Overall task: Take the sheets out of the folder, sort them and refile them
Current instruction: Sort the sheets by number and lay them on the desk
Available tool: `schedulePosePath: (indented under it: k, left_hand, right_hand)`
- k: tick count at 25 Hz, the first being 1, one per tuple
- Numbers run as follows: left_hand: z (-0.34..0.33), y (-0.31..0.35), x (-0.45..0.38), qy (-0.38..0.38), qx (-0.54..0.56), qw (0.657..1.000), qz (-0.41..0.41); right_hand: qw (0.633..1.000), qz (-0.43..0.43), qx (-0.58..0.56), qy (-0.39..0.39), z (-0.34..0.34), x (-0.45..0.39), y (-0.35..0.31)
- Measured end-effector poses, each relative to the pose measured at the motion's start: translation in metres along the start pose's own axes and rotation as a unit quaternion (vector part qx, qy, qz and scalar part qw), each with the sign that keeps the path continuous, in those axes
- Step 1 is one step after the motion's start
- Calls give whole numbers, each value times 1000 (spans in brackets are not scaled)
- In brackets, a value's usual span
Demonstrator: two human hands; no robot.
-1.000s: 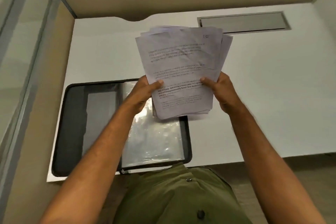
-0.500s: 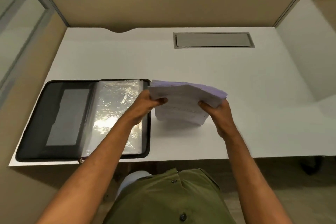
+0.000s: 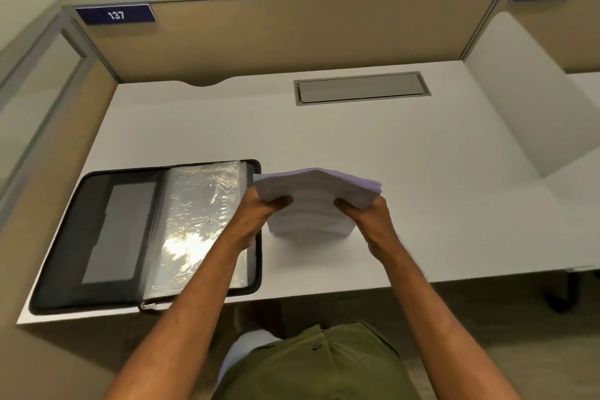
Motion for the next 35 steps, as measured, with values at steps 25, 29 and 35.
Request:
schedulePosePath:
  k: [25, 29, 35]
  left_hand:
    - [231, 31, -24, 83, 219, 971, 46]
    - [269, 16, -20, 141, 210, 966, 47]
    - [334, 16, -21, 161, 198, 965, 63]
  right_hand:
    - [999, -45, -10, -12, -210, -54, -77]
    - [1000, -18, -10, -2, -260, -72, -70]
    - [999, 34, 9, 41, -329, -78, -66]
Point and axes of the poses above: each hand's wrist, its own x-axis away from the middle knuckle, its own z-axis out of the back of the hand, y = z × x, the point moved 2 cm from there along -x, towards the middle knuckle, and after that the axes turned 12 degrees about -z, right-handed, at the moved point
